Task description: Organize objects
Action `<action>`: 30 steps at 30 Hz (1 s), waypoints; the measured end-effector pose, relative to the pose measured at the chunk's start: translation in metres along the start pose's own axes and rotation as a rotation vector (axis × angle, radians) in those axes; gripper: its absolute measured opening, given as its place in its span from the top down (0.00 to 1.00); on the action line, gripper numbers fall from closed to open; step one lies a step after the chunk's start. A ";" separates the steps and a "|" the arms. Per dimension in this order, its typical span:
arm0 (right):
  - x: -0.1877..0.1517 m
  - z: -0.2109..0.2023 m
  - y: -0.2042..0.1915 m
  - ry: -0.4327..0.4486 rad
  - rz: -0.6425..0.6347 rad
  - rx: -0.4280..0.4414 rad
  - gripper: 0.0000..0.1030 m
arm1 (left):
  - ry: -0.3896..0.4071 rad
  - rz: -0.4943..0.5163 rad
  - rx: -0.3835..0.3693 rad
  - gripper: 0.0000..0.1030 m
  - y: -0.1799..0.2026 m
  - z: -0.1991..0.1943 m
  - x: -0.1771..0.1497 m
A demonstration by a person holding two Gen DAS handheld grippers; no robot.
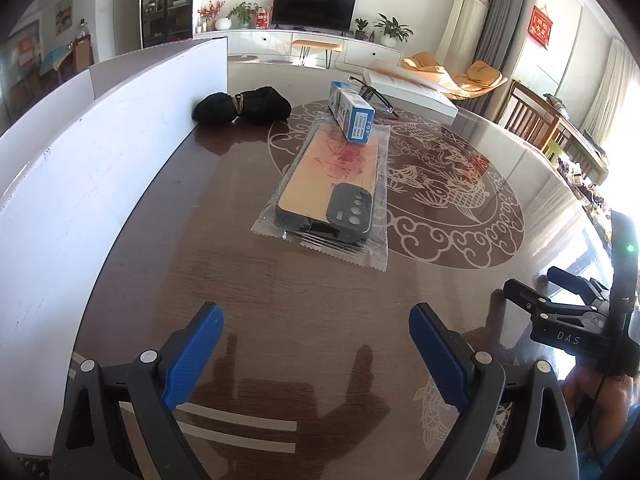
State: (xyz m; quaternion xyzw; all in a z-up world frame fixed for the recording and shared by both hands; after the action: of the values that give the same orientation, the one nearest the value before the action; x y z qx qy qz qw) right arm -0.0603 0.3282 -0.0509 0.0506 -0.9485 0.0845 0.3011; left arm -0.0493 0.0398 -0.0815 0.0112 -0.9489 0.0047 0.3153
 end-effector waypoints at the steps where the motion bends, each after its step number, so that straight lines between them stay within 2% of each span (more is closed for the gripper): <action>1: 0.000 0.000 0.000 0.000 0.000 0.000 0.00 | 0.000 -0.001 0.000 0.08 0.000 0.000 0.000; 30: 0.000 0.001 0.000 0.000 0.000 0.000 0.00 | -0.006 -0.014 0.006 0.08 -0.003 0.001 -0.003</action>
State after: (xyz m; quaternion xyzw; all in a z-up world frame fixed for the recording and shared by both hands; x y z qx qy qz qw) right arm -0.0608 0.3279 -0.0511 0.0506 -0.9485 0.0845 0.3011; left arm -0.0475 0.0371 -0.0841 0.0186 -0.9498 0.0053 0.3124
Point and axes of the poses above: each gripper's, at about its wrist camera, not at the fingertips, and z roughly the way its jaws point, y to its right, x to its top, the point moved 7 cm from there along z, roughly the way its jaws point, and after that the axes turned 10 degrees about x, right-handed, at the moved point
